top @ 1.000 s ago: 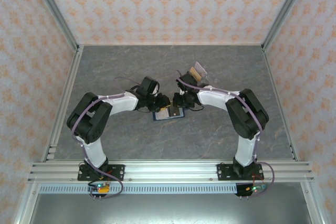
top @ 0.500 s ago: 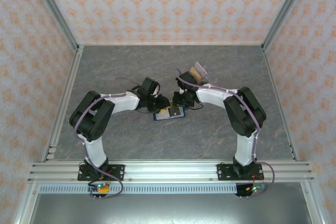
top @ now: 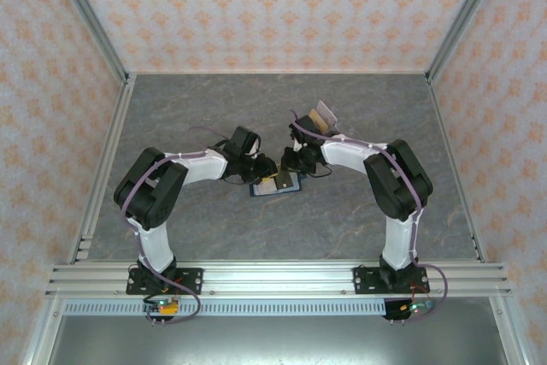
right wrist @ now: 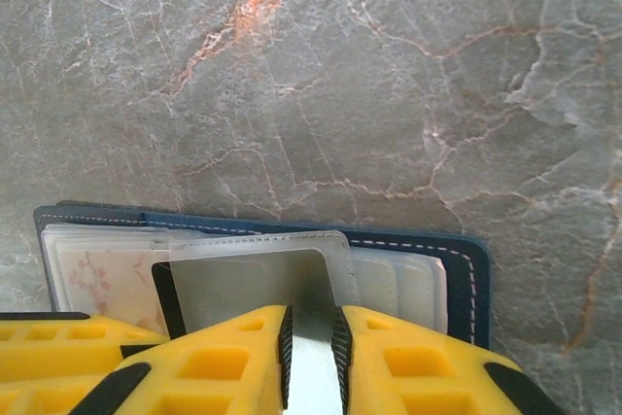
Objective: Take the credit cards out of the card holder
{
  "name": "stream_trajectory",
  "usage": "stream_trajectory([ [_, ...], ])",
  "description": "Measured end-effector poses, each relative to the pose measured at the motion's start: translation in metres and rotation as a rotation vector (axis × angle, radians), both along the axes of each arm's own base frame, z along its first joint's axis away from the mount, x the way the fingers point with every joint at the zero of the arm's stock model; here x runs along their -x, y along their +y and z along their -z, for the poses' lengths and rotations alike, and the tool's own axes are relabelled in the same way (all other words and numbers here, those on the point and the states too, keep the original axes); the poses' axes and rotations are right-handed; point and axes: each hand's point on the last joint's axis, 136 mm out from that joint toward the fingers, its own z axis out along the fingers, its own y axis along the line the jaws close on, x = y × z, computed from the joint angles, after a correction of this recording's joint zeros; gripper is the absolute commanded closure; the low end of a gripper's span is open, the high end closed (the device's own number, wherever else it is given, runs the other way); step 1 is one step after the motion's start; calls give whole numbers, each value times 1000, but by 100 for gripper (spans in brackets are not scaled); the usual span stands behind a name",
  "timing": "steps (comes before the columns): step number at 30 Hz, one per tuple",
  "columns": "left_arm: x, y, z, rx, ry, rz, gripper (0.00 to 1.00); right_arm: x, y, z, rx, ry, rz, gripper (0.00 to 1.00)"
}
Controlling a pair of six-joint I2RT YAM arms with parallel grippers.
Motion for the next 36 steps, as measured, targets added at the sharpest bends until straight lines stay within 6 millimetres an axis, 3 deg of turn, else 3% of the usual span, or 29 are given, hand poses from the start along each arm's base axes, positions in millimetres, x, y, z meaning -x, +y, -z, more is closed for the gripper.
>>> stream_trajectory([
  [16,0,1,2,0,0,0,86,-2,0,1,-1,17,5,80],
  [26,-1,0,-10,6,-50,23,88,-4,-1,2,12,20,18,81],
  [36,4,4,-7,-3,-48,30,90,-4,-2,3,21,31,27,81],
])
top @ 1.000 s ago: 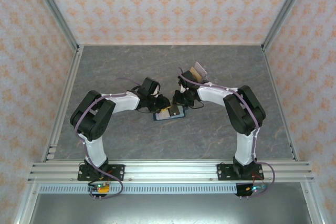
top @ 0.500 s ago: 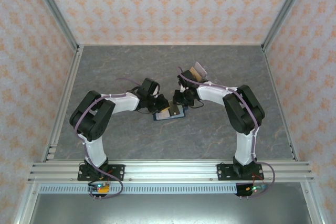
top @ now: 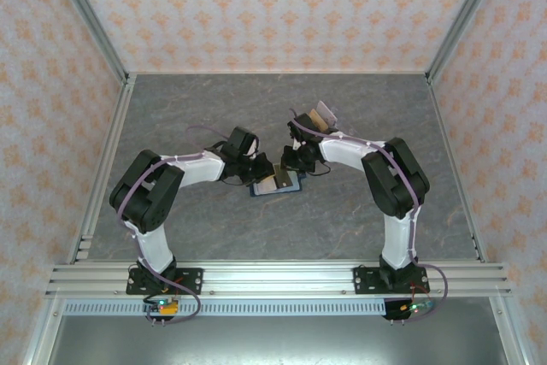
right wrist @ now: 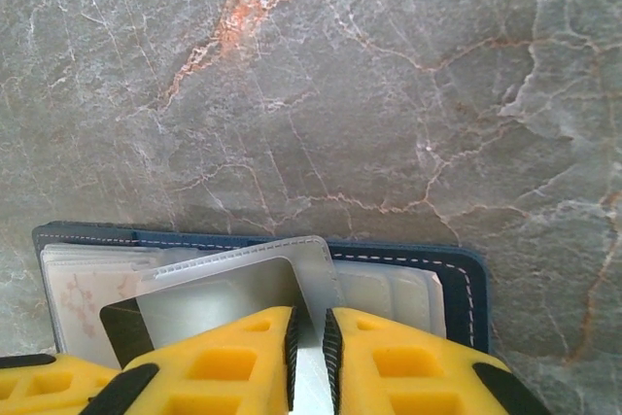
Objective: Take the credit cards out of the card holder
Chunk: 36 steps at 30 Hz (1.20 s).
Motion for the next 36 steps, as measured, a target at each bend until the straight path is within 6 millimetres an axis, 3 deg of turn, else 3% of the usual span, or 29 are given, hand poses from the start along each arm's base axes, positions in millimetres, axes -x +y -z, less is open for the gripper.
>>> stream_trajectory([
  [13,5,13,-11,-16,-35,-2,100,0,0,1,4,2,3,81],
  [17,7,26,-19,-38,-47,1,100,-1,0,-2,-7,-18,-5,75],
  [22,6,44,-46,-66,-122,-1,100,0,-7,-11,-24,-57,-13,61],
  [27,4,56,-71,-73,-192,-7,100,3,-7,-49,-102,-118,-37,36],
  [32,4,54,-92,-40,-236,-7,100,9,-1,-101,-247,-205,-67,19],
  [36,-1,45,-112,32,-276,-10,100,14,-1,-126,-372,-232,-75,10],
])
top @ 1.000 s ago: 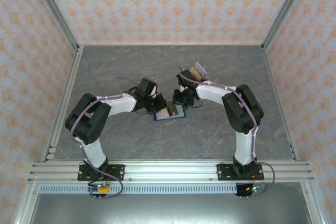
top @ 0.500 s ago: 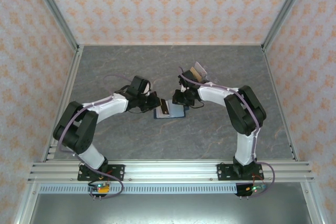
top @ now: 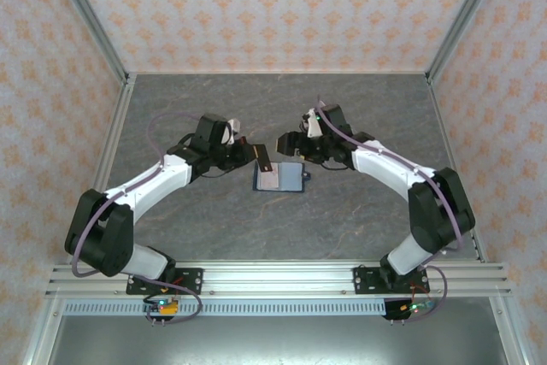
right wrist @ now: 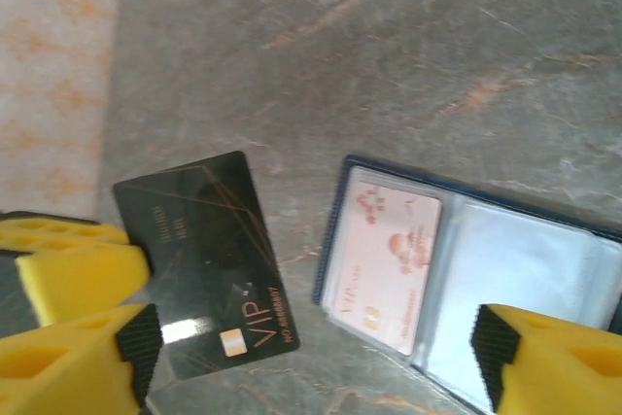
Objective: Take the credit cards out of the card holder
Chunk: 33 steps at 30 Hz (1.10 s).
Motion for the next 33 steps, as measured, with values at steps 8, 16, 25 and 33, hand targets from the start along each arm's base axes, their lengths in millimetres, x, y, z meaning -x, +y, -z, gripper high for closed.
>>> stream_trajectory([
  [8,-10,-20,-40,189,-64,26,100,5,21,-29,-204,6,-61,7],
  [16,-19,-17,-66,290,-95,3,100,6,36,-64,-357,-11,-115,33],
  [25,-15,-10,-80,345,-107,-21,100,7,38,-75,-407,-10,-137,93],
  [33,-11,7,-56,227,-63,-97,23,-4,30,-67,-259,-93,-108,100],
])
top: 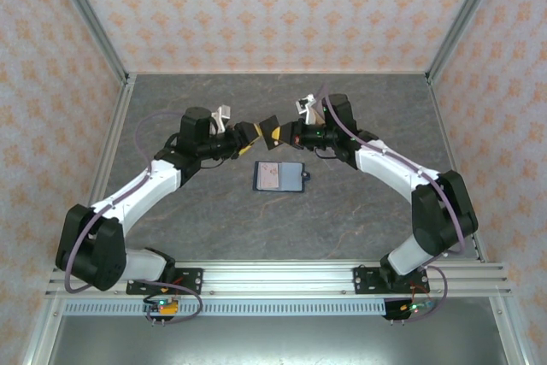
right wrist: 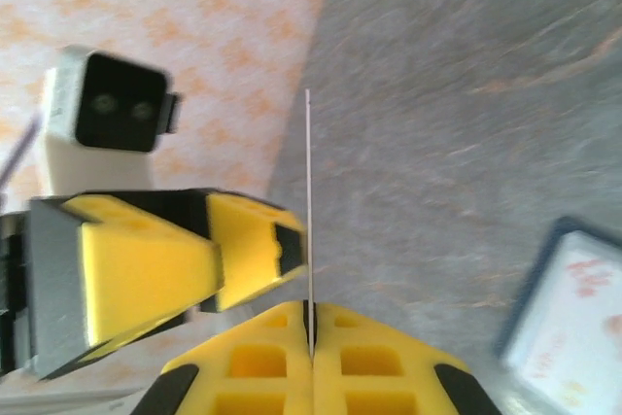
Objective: Take the credit cards out of the card holder
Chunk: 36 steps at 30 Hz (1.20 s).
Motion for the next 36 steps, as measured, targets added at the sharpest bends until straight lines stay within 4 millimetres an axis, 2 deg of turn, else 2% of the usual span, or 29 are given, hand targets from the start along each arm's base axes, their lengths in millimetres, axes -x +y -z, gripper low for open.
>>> stream_trajectory([
  [2,1,13,9,-74,13,-50,14,-11,-11,7,113,-61,46,100],
  [8,2,45,31,-276,55,-145,0,-52,-46,10,450,-286,153,100],
  [12,3,62,39,-379,71,-182,0,-76,-64,28,656,-368,158,100],
  [16,6,86,53,-460,122,-231,0,-101,-77,58,823,-386,118,100],
  [22,6,115,67,-474,182,-299,0,-122,-103,97,926,-339,79,100],
  [27,7,118,73,-481,201,-299,0,-138,-118,112,962,-322,68,100],
  [36,8,112,91,-481,251,-256,0,-143,-110,135,978,-310,2,100],
])
